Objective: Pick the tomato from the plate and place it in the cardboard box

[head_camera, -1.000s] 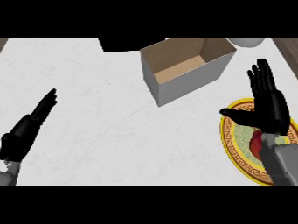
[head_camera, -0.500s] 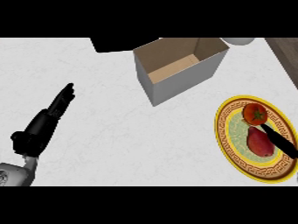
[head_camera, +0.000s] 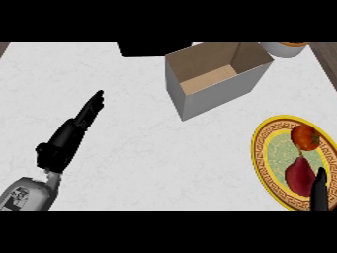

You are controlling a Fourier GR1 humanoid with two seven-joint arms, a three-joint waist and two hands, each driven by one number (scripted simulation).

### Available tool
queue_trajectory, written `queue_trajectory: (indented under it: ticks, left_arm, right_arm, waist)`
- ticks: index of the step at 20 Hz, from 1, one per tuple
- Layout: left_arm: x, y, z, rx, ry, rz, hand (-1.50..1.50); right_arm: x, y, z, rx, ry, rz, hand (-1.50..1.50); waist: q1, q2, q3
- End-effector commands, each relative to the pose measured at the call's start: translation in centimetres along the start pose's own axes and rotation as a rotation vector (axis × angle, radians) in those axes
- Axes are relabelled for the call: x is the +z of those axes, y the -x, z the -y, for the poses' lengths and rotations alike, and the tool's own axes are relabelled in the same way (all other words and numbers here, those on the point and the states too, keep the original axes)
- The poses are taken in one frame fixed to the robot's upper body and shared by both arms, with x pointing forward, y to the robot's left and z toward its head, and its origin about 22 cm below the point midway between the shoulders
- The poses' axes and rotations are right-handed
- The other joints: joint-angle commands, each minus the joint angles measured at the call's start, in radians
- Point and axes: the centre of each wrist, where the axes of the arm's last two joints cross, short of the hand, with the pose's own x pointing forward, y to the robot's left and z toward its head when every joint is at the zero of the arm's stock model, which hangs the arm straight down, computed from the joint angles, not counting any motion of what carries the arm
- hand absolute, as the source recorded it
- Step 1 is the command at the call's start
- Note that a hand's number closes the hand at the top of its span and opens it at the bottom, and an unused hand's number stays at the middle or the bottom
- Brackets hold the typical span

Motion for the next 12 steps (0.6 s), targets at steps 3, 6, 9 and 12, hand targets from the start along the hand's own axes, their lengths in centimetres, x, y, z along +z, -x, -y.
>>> queue_trajectory:
  ticks: [3, 6, 9, 12]
  left_arm:
    - [-0.5, -1.2, 2.2, 0.004, 0.037, 0.003, 0.0]
    - [-1.7, -2.7, 1.9, 0.005, 0.019, 0.018, 0.0]
    - [-1.2, -1.5, 2.5, 0.01, 0.041, -0.004, 0.0]
    - [-2.2, -2.6, 1.6, 0.018, 0.038, 0.011, 0.0]
  right_arm:
    - [4.2, -1.6, 0.7, 0.018, -0.126, -0.083, -1.5]
    - [3.5, -3.1, 1.3, 0.03, -0.161, -0.115, -1.5]
    - [2.0, -5.9, 2.0, 0.039, -0.153, -0.151, -1.5]
    - [-0.6, -10.0, 3.2, 0.042, -0.113, -0.157, -1.5]
  waist:
    - [0.034, 0.004, 0.01]
    - [0.038, 0.005, 0.01]
    - [0.041, 0.007, 0.012]
    - [0.04, 0.006, 0.014]
